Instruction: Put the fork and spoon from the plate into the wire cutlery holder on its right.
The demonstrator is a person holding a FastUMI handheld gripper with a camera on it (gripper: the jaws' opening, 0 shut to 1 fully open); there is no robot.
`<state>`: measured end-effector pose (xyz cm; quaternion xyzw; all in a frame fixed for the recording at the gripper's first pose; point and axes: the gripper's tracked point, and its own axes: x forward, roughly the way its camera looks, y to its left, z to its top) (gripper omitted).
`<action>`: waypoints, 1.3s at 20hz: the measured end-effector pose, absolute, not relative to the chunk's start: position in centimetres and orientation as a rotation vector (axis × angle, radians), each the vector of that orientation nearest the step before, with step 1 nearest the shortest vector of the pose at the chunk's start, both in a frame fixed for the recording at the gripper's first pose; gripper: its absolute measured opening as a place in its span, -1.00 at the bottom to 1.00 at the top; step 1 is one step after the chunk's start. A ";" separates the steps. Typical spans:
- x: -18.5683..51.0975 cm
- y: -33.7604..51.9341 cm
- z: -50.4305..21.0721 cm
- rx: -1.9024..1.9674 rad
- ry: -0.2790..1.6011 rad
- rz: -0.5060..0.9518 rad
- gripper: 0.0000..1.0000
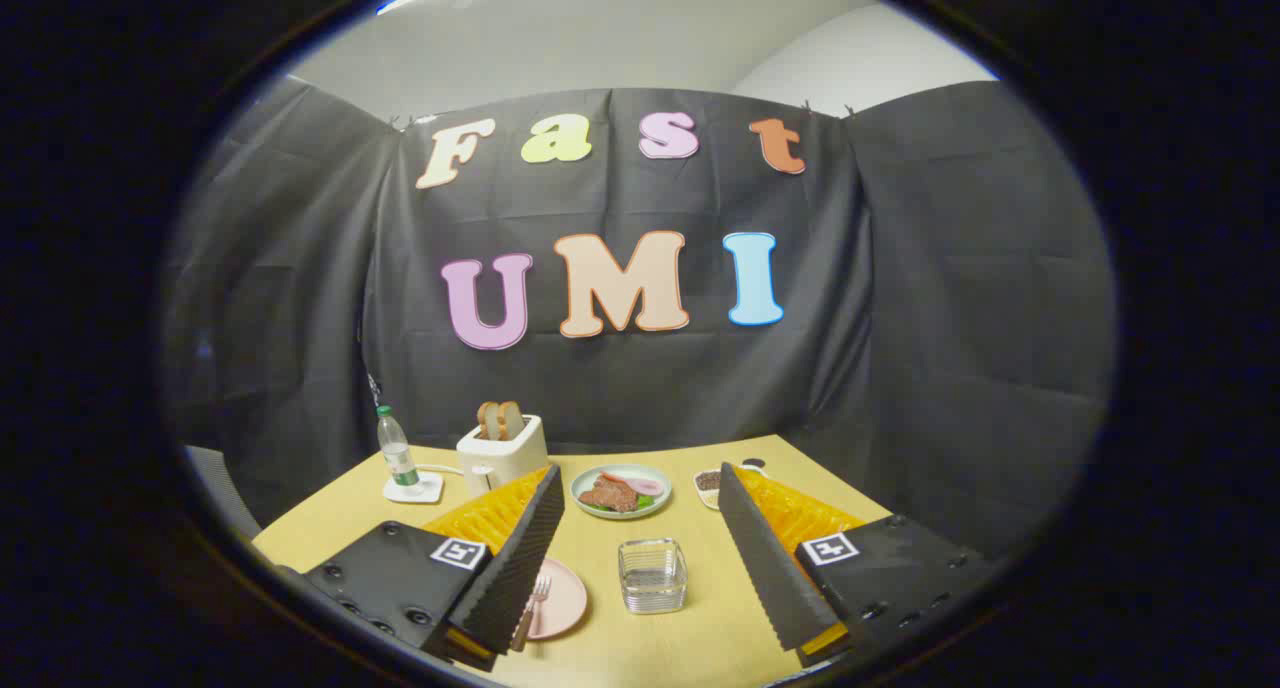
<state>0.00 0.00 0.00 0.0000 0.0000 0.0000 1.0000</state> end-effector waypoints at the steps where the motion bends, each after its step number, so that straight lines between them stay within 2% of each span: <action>1: 0.1 0.0 0.0 -0.008 0.001 -0.001 0.96; 16: 0.5 0.6 -1.9 -0.035 0.069 -0.019 0.96; 26: 0.5 4.7 -10.3 -0.035 0.260 0.044 0.96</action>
